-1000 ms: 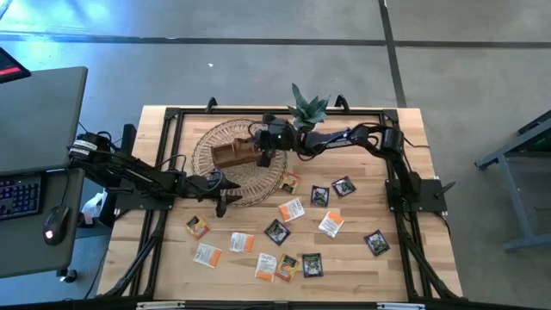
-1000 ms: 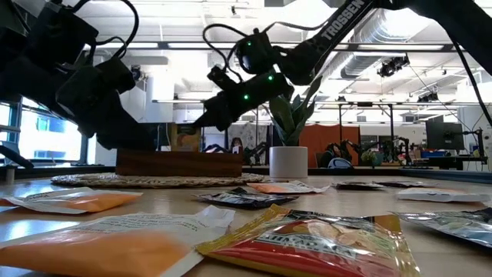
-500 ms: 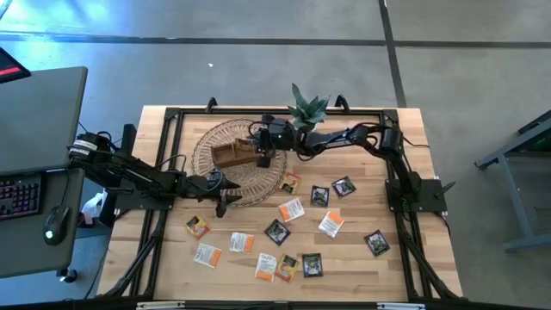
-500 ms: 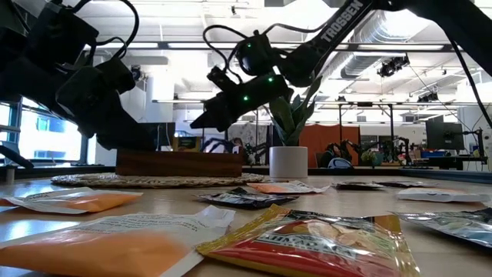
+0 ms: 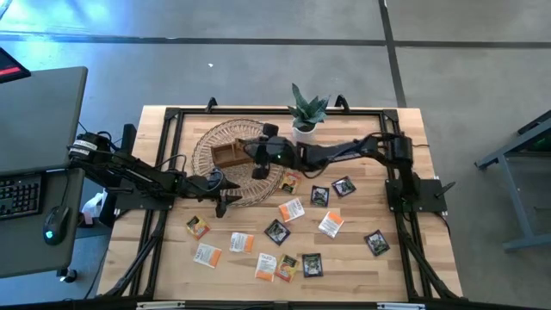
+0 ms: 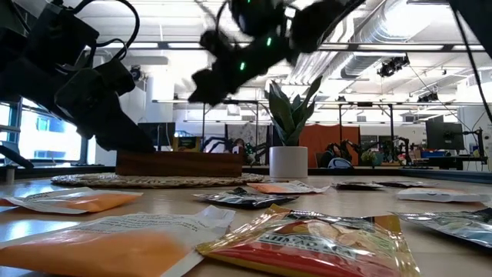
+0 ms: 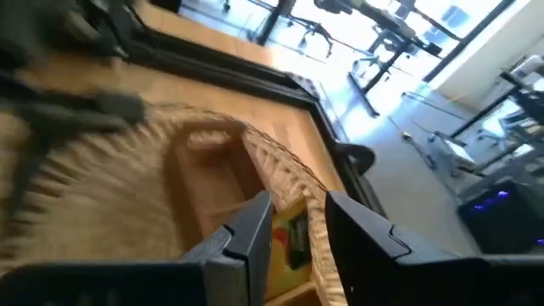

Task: Pick & Place Tea
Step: Put the yellow tea bag into the middle section of the wooden organizer

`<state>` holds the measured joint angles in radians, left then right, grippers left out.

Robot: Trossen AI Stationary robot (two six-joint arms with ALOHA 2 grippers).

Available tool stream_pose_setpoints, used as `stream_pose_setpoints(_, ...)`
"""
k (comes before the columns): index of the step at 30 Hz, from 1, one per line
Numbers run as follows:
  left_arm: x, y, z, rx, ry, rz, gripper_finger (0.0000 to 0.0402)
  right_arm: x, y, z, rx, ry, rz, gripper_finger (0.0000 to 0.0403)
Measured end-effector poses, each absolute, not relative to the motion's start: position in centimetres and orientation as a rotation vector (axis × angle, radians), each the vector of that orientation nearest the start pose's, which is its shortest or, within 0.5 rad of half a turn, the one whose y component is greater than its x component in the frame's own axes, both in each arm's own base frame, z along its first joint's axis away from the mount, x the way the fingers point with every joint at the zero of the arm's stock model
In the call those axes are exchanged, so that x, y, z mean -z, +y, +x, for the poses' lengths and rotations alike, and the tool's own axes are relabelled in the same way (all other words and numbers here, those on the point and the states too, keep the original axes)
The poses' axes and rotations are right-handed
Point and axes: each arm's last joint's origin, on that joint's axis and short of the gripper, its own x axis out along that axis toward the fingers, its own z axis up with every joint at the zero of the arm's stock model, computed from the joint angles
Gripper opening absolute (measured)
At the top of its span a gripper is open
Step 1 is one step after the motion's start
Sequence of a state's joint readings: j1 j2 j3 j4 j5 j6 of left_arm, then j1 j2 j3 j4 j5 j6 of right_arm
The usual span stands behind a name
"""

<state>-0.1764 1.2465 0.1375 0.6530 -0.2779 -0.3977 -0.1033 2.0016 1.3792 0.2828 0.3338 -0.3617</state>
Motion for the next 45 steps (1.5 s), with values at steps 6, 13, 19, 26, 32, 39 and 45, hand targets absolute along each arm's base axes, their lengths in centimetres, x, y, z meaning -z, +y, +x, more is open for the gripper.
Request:
stream_pose_setpoints(6,-11.9,-2.5,18.3,-0.186,0.416,-0.288,0.0209,-24.1,-1.5,43.4,0.225,0.481,-0.313,0.0108)
stream_pose_setpoints(13,-11.9,-2.5,18.3,-0.186,0.417,-0.288,0.0209,-22.8,1.8,42.5,0.133,0.635,-0.247,0.0108)
stream_pose_setpoints(19,-11.9,-2.5,18.3,-0.186,0.417,-0.288,0.0209,-22.1,3.5,41.8,0.21,0.712,-0.268,0.0108)
stream_pose_setpoints(26,-11.9,-2.5,18.3,-0.186,0.417,-0.288,0.0209,-21.6,5.2,41.2,0.15,0.774,-0.26,0.0108)
stream_pose_setpoints(32,-11.9,-2.5,18.3,-0.186,0.417,-0.288,0.0209,-21.3,5.6,40.8,0.15,0.815,-0.274,0.0108)
stream_pose_setpoints(39,-11.9,-2.5,18.3,-0.187,0.414,-0.288,0.0209,-19.7,3.3,39.3,0.224,1.012,-0.128,0.0108)
stream_pose_setpoints(45,-11.9,-2.6,18.3,-0.158,0.422,-0.309,0.0209,-18.3,-0.3,39.2,0.24,1.005,-0.038,0.0104)
